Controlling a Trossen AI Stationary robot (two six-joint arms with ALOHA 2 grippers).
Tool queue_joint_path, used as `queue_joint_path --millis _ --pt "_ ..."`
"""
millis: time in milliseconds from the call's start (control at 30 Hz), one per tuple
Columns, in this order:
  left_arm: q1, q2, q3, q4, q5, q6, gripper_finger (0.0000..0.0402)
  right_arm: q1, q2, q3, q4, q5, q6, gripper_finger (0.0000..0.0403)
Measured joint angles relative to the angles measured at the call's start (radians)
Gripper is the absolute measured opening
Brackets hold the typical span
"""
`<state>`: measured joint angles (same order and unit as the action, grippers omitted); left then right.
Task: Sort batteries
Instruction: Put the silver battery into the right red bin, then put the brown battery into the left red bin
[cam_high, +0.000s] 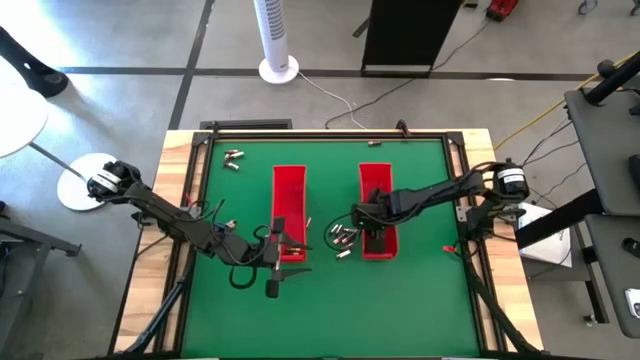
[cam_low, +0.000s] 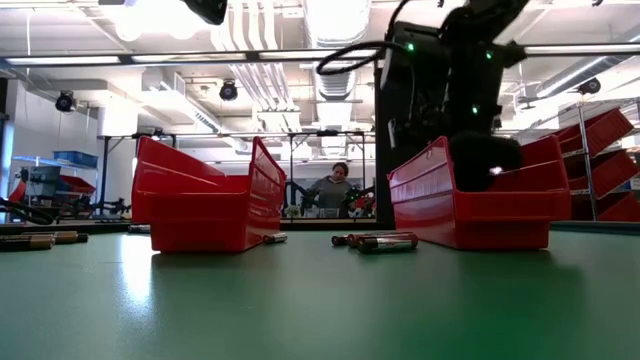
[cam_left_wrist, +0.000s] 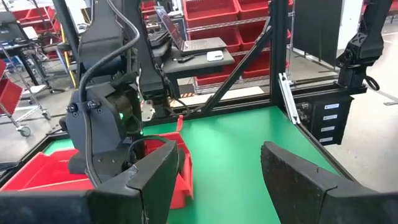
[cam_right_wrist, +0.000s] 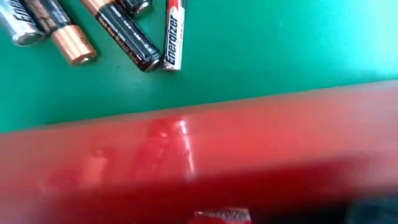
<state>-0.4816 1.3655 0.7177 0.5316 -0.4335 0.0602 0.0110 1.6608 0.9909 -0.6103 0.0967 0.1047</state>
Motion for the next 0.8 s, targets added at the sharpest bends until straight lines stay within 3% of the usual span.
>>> queue_joint_path --millis 300,500,800 --pt "0.000 0.000 0.000 -0.012 -0.001 -0.009 0.0210 0.023 -0.008 0.165 -0.215 0.008 0.006 0.0171" --pt "0.000 0.000 0.000 -0.046 -0.001 -0.036 0.0210 0.056 -0.015 0.276 -0.418 0.017 0.036 0.0187" --pt "0.000 0.000 0.000 -0.092 -0.001 -0.040 0.0210 0.195 -0.090 0.397 -0.526 0.194 0.138 0.0179"
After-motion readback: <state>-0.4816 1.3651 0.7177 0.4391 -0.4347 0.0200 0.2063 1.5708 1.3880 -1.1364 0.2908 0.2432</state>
